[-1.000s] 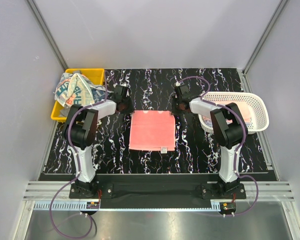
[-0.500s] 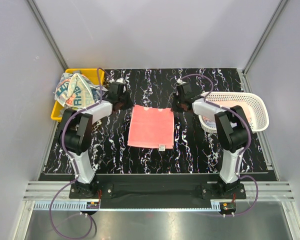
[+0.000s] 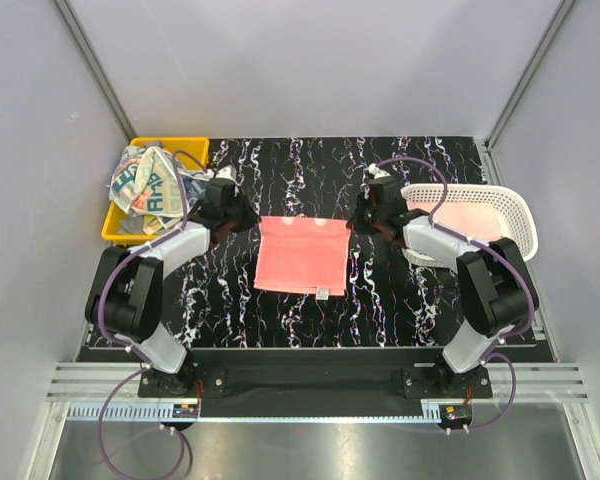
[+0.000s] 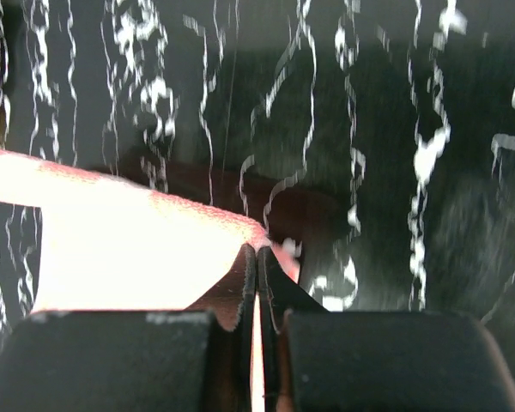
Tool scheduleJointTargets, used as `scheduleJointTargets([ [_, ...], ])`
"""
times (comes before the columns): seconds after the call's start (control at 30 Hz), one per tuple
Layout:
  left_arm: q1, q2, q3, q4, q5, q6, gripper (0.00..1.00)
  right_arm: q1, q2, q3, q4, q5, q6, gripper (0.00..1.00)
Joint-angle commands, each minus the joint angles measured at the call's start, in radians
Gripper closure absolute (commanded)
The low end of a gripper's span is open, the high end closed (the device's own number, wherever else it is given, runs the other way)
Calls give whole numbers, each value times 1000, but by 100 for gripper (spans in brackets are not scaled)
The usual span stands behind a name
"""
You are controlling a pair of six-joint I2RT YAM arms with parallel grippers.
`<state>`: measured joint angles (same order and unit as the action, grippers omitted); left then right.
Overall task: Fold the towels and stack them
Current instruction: Fold the towel
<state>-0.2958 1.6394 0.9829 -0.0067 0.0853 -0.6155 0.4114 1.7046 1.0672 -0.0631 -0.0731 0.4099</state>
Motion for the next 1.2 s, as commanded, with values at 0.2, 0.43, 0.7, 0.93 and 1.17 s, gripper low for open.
scheduleJointTargets([
  [0.2,0,-203,-179,56,-25,-26,100,-2,-167,-174,103,-85,70,99],
  [0.43,-6,-268,-260,50,7,-23,100,27,-246,-272,112,-96,99,99],
  [0.7,-49,-332,-332,47,4,-39,100,86,-306,-332,108,-71,127,99],
  [0.93,-86,-401,-360,-16,-44,-58,100,125,-330,-377,108,-40,158,99],
  [1.17,-101,-451,-369,-76,-55,-50,100,141,-359,-418,106,-17,178,99],
])
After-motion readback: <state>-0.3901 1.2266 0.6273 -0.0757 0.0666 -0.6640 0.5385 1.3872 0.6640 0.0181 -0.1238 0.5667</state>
